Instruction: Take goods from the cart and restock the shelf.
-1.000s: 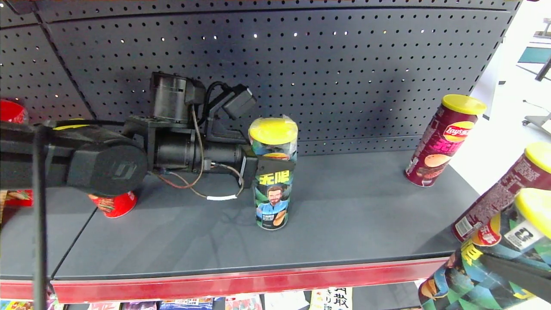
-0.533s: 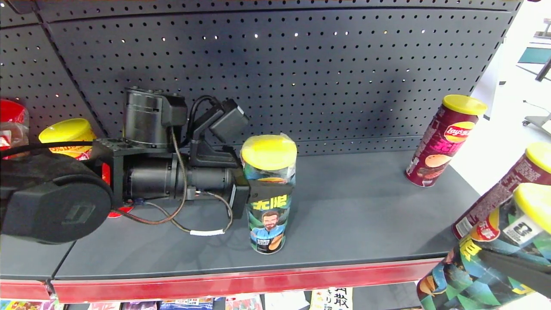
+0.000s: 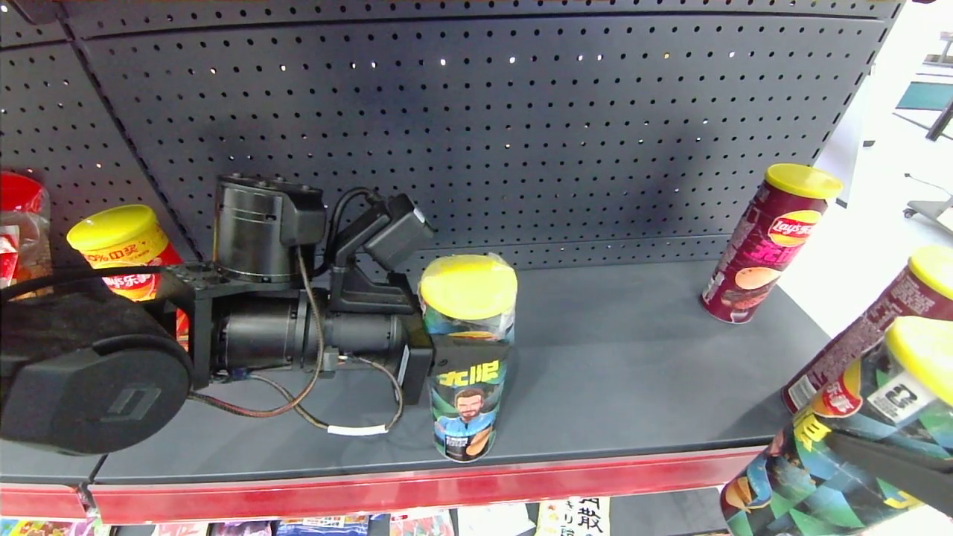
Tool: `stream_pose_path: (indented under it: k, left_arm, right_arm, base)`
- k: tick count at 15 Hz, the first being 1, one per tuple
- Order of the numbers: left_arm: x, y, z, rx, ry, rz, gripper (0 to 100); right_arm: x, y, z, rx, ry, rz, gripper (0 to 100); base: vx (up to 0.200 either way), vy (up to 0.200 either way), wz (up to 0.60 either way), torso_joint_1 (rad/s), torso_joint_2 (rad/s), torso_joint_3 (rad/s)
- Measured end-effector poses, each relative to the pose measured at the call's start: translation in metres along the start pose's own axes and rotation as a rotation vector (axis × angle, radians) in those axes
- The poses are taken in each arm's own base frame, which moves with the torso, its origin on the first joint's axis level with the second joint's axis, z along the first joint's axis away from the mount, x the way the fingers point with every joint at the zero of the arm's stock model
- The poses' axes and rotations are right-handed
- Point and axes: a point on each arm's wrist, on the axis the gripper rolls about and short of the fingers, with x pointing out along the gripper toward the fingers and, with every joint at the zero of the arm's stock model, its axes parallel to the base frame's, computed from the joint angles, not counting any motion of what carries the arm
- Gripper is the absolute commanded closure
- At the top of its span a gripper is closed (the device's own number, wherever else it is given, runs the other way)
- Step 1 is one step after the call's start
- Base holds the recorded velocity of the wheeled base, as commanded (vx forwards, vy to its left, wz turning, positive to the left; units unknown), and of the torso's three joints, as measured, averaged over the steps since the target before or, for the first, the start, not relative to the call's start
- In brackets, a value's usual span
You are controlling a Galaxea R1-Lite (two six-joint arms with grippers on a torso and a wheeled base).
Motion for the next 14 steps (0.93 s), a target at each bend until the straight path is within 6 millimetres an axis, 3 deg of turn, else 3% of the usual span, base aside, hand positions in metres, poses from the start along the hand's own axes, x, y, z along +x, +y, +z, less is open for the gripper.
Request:
stream_pose_path:
  k: [6, 7, 14]
  left_arm:
    - [0.000, 0.000, -0.002, -0.007, 0.004, -0.001, 100]
    - [-0.001, -0.001, -0.003, -0.010, 0.007, -0.001, 0]
    - [-0.005, -0.005, -0.010, -0.070, -0.005, 0.011, 0]
  right_arm:
    - [0.001, 0.000, 0.001, 0.000, 0.001, 0.000, 100]
    - [0.001, 0.000, 0.001, 0.001, 0.004, 0.001, 100]
    - [0.009, -0.003, 0.016, -0.003, -0.004, 0.003, 100]
  base:
    - [0.000, 0.000, 0.00, 0.000, 0.00, 0.000]
    - [0.000, 0.000, 0.00, 0.000, 0.00, 0.000]
    - [0.000, 0.000, 0.00, 0.000, 0.00, 0.000]
